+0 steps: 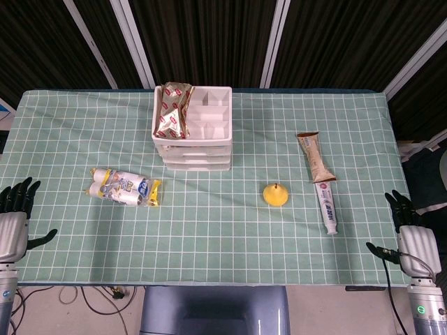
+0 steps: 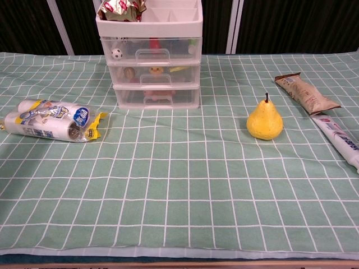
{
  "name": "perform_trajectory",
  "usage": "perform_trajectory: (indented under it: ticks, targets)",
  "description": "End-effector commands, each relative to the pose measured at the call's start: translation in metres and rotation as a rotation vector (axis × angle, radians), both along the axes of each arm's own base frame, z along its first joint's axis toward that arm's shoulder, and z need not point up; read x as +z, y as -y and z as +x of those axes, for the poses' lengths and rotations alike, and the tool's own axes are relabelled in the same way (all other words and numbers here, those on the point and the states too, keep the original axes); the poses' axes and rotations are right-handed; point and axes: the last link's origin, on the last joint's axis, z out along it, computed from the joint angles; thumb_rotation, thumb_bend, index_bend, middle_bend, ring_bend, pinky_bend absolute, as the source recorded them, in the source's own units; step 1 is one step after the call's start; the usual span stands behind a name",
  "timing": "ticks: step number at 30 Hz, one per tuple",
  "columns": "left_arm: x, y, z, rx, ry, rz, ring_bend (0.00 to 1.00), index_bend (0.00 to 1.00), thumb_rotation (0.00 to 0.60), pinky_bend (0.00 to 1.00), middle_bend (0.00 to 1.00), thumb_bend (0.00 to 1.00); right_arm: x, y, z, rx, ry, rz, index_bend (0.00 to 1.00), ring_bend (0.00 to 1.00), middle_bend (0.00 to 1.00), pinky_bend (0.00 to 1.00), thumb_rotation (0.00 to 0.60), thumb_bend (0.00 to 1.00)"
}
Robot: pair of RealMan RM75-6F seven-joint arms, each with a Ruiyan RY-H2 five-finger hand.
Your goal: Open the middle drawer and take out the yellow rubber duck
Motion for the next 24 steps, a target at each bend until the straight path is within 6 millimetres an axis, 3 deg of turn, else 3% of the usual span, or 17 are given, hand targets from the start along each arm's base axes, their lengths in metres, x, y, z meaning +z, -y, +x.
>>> perform_trajectory:
  ticks: [1,19,20,22,24]
  targets:
    - [0.0,0.0,0.0,-0.001,0.0,0.001,0.0,0.0,0.6,0.0,0.0,0.04,0.0,0.0,0.0,0.0,0.0,0.0,0.0,0.0,0.0,0.22,0.6,0.05]
    - [-0.001,-0.001,0.001,-0.003,0.003,-0.004,0.0,0.0,0.6,0.03,0.0,0.04,0.0,0.001,-0.001,-0.004,-0.002,-0.001,0.0,0.0,0.0,0.22,0.6,0.05]
    - [-0.002,-0.002,0.001,-0.004,0.008,-0.008,0.03,0.0,0.6,0.08,0.02,0.05,0.0,0.001,-0.001,-0.007,-0.002,-0.002,0.0,0.0,0.0,0.22,0.6,0.05]
    - [-0.002,-0.004,0.003,-0.01,0.013,-0.011,0.21,0.0,0.6,0.33,0.18,0.09,0.0,0.001,-0.001,-0.011,-0.002,-0.004,0.0,0.0,0.0,0.22,0.6,0.05]
    - [-0.001,-0.01,0.01,-0.037,0.034,0.002,0.51,0.02,0.6,0.64,0.47,0.19,0.0,0.002,-0.002,-0.015,0.0,-0.003,0.0,0.0,0.0,0.22,0.6,0.05]
